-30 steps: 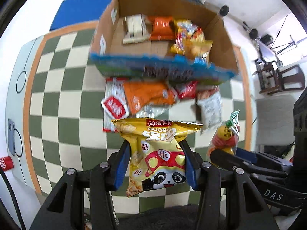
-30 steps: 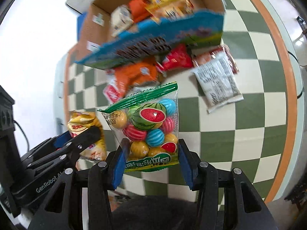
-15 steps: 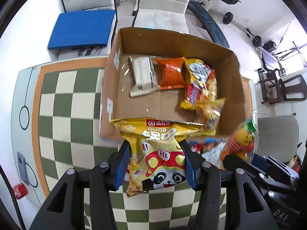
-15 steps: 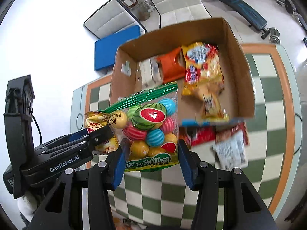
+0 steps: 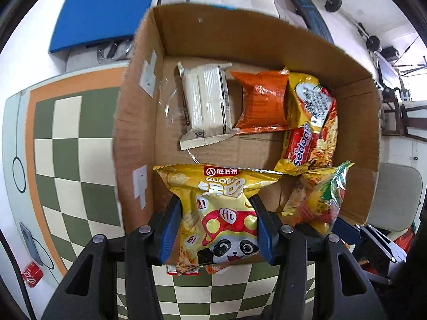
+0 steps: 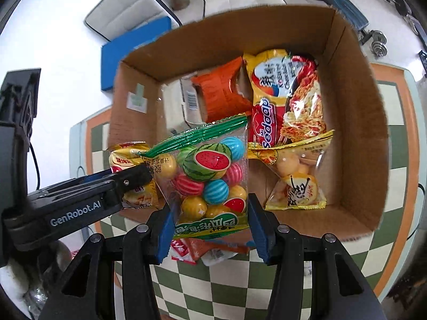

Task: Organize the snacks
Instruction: 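Carry both bags into the box and open both tools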

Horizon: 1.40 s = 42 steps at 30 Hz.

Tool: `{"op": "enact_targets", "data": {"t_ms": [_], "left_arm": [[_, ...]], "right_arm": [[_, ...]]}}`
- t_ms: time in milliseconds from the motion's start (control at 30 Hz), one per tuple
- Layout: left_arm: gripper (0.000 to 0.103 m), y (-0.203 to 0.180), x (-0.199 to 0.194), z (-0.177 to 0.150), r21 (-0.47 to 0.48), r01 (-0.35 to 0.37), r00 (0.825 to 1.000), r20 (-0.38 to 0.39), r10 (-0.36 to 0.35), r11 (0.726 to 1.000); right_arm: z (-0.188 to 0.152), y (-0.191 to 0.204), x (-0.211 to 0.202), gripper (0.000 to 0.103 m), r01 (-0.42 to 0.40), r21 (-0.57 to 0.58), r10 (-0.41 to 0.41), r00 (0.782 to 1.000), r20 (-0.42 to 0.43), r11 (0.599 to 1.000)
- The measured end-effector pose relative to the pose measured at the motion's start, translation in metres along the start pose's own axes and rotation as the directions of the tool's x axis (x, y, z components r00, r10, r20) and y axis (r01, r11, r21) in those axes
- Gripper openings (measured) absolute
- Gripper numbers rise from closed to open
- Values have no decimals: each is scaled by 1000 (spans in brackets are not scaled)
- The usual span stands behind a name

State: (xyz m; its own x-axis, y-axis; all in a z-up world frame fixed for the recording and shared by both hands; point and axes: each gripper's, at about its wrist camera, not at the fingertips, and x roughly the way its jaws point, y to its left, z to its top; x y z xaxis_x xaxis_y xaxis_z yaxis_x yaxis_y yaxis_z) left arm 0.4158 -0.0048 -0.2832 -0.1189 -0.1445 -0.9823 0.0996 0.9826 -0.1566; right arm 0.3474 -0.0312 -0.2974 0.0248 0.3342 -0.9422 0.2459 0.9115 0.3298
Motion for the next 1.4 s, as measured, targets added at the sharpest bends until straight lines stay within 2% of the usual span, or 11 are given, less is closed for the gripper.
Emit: {"op": "enact_targets", "data": {"t_ms": [133,300,333,367,400,433,533,600,967,1200,1400], "left_arm": [[49,-1,14,5,5,10,999,-41,-10,1000],[49,-3,18,5,5,18,998,-53,-18,1000],[51,-3,19,5,2,17,998,-55,-17,1000],[59,-3,19,5,1,20,998,-60,-20,1000],[68,-3,18,5,3,23,998,-63,-22,1000],[73,-4,17,4,5,17,998,-58,-17,1000],[78,-7,10,5,17,-7,999,-34,7,1000],[86,-7,3,4,18,-8,1000,-21,8,1000],[87,-13,-44,-27,25,5,996,94,-7,1000],[87,-23,-79,-67,28,-28,974,224,21,999],[87,-37,-91,-120,82,-120,933,350,85,989]], "right_arm": [[5,-5,17,53,9,18,-8,999,-35,1000],[10,-10,28,54,9,33,-7,997,-73,999],[11,-11,29,54,20,39,-17,996,-82,999],[13,-11,30,55,30,36,-27,996,-88,999],[14,-10,31,59,42,23,-40,995,-94,999],[14,-10,30,66,48,17,-46,994,-94,999],[16,-8,26,86,55,13,-54,994,-91,998],[16,-6,20,88,73,5,-72,994,-85,997],[7,-5,-20,95,134,-42,-134,991,2,990],[-17,-7,-38,97,84,-37,-83,996,18,996],[-53,-24,-58,97,47,-22,-47,998,42,999]]}}
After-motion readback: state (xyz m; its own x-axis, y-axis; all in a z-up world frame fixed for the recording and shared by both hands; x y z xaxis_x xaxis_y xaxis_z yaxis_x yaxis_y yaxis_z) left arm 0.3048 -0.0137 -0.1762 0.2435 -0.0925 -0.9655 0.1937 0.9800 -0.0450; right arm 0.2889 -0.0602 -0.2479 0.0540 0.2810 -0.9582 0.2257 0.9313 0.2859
